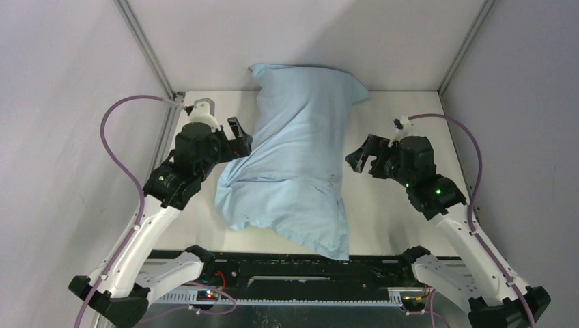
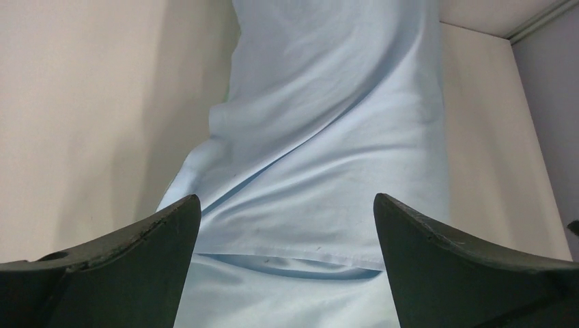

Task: Put the pillow into the pillowcase

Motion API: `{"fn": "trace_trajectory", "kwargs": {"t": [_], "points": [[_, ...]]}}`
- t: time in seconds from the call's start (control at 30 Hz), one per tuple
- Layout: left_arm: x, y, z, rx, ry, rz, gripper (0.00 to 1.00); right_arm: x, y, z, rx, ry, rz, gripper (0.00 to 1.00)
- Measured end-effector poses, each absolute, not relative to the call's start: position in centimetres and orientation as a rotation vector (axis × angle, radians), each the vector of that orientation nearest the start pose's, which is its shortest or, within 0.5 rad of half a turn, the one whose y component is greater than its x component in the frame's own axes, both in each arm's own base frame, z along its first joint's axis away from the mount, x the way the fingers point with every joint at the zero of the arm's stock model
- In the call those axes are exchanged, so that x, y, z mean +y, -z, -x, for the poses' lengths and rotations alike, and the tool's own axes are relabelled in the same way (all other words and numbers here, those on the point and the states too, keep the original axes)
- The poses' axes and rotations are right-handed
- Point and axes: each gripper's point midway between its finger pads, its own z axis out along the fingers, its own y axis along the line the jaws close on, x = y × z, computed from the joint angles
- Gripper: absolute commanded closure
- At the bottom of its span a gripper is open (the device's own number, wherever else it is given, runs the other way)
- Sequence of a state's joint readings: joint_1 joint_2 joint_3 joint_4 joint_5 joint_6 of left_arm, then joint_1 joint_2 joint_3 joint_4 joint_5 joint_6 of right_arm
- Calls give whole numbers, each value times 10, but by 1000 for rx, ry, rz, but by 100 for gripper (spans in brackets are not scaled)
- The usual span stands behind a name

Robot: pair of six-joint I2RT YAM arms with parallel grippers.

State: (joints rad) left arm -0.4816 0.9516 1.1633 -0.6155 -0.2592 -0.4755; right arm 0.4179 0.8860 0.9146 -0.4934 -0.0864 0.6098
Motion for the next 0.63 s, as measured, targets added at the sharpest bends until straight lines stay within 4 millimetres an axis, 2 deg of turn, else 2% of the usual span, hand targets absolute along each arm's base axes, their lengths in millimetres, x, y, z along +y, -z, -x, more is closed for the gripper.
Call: {"fn": "trace_trajectory", "kwargs": {"t": [0.1, 0.23, 0.63], "points": [[-121, -314, -284, 1957, 376, 139, 0, 157, -260, -262, 2066, -716, -131, 1], [-121, -315, -284, 1953, 367, 123, 0, 156, -271, -262, 2034, -714, -117, 0], [-115, -322, -281, 1924, 359, 133, 0, 155, -275, -262, 2021, -704, -97, 0]]}}
